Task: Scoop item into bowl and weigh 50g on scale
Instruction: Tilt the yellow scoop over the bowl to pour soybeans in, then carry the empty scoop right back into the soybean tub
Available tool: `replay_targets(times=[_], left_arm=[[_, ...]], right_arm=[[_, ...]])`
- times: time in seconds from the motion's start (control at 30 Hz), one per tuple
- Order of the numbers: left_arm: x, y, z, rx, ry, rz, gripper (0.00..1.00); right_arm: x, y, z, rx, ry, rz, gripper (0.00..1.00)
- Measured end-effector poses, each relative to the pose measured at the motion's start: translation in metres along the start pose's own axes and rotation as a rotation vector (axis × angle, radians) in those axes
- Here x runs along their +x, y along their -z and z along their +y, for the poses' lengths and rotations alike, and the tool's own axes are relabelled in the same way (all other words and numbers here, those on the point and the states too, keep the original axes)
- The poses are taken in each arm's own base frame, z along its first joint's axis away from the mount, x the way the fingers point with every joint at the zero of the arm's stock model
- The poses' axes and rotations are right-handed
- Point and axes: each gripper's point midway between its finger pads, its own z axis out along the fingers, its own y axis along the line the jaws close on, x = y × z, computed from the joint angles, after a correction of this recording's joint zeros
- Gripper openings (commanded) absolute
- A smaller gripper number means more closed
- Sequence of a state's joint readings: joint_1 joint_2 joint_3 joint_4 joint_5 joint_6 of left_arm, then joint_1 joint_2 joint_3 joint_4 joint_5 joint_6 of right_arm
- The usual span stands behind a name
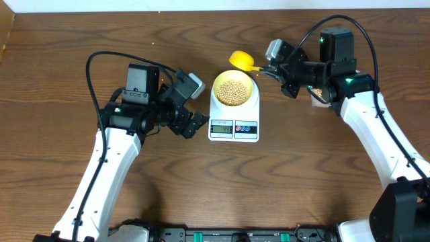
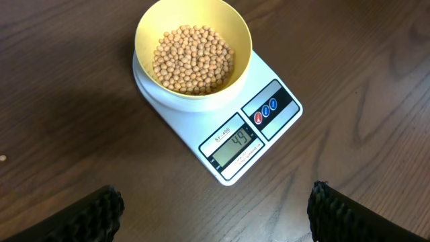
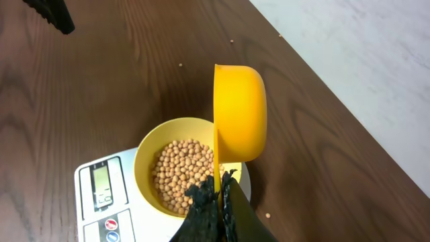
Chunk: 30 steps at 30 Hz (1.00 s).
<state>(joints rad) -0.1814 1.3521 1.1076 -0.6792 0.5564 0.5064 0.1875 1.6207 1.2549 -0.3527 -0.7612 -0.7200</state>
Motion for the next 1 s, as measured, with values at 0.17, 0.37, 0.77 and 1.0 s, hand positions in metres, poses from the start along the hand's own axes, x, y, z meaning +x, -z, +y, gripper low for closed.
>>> replay_targets(times=[0.17,0.37,0.77,1.0], left_arm=[[0.000,0.000,0.000,0.000,0.000,0.000,0.90],[0.000,0.000,0.000,0.000,0.000,0.000,0.90],[0.000,0.000,0.000,0.000,0.000,0.000,0.90],[0.000,0.000,0.000,0.000,0.000,0.000,0.90]], right_arm=[[0.006,0.000,-0.010,0.055,0.013,0.039,0.01],[0.019,0.004,-0.031,0.172,0.024,0.123,0.01],[0.036,0.054,-0.106,0.458,-0.002,0.140,0.01],[0.056,0.101,-0.145,0.610,-0.224,0.089,0.01]])
